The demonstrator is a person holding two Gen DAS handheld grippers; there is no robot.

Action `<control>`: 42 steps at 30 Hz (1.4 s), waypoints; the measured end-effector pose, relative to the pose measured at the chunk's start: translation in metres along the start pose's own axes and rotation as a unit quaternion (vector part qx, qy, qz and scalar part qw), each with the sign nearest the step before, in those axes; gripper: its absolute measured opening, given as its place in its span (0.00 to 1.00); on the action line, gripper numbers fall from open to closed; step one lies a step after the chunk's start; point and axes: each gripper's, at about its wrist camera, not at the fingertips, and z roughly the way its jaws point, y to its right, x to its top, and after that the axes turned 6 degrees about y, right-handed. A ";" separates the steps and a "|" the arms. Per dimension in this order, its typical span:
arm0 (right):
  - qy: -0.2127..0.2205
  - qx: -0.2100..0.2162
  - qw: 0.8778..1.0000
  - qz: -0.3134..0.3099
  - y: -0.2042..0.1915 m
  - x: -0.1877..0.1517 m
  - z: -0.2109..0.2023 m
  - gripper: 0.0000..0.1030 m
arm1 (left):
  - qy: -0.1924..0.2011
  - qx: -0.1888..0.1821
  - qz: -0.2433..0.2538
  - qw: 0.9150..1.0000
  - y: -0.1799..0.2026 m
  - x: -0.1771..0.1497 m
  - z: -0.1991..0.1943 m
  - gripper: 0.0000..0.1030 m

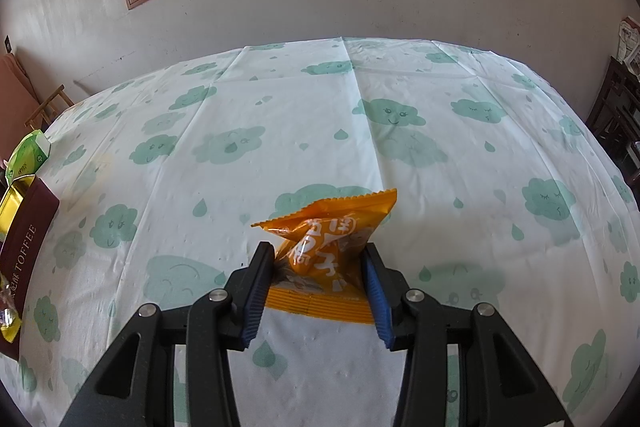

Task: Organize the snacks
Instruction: 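Carry the yellow candy into the tin and open the left tool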

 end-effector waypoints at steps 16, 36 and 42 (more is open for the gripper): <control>0.000 0.000 1.000 -0.001 0.000 0.000 0.000 0.44 | 0.054 0.046 -0.029 0.997 -0.062 0.012 -0.059 0.12; 0.000 -0.001 1.000 -0.001 -0.001 0.000 0.000 0.45 | 0.018 0.085 -0.054 0.995 -0.125 -0.005 -0.039 0.12; 0.000 -0.002 1.000 -0.003 -0.001 0.000 0.001 0.45 | 0.004 0.088 -0.059 0.994 -0.135 -0.009 -0.027 0.12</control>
